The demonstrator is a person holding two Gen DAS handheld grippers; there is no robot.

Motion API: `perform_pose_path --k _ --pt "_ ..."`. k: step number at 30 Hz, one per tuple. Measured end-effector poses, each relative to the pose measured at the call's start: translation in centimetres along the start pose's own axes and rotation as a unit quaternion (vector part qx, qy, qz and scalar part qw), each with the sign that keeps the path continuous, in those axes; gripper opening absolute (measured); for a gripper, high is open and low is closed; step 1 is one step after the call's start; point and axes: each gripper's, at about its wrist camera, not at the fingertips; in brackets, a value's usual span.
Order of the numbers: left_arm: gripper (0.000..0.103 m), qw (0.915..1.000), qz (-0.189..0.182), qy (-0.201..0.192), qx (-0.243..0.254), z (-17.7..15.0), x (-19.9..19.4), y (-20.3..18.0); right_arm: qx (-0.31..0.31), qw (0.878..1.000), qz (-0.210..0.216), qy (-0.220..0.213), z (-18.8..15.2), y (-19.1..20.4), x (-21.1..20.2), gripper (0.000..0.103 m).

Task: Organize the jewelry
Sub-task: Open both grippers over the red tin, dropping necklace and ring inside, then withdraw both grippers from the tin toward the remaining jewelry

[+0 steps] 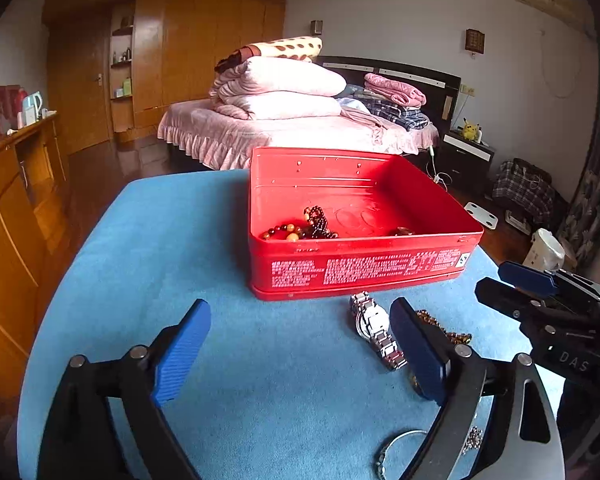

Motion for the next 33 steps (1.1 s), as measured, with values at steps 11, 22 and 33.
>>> perform_pose_path --k 11,22,33 --pt "0.094 0.9994 0.012 0.006 -0.032 -4.6 -1.3 1.3 0.021 1.000 -0.012 0.004 -4.4 -0.5 -1.2 0.072" --pt "0.096 0.9996 0.026 0.008 -0.009 -7.7 -2.3 0.4 0.020 0.999 -0.029 0.011 -7.3 0.2 -1.8 0.086" --pt "0.096 0.9989 0.025 0.036 -0.014 -9.8 -2.4 -0.2 0.013 0.999 -0.007 0.035 -9.7 2.9 -1.7 0.086"
Point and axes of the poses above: each gripper's, at about its wrist camera, not at the fingertips, and x roughly the way its jaws point, y to its left, z to its top, and after that the axes turned 4 degrees about y, right-handed
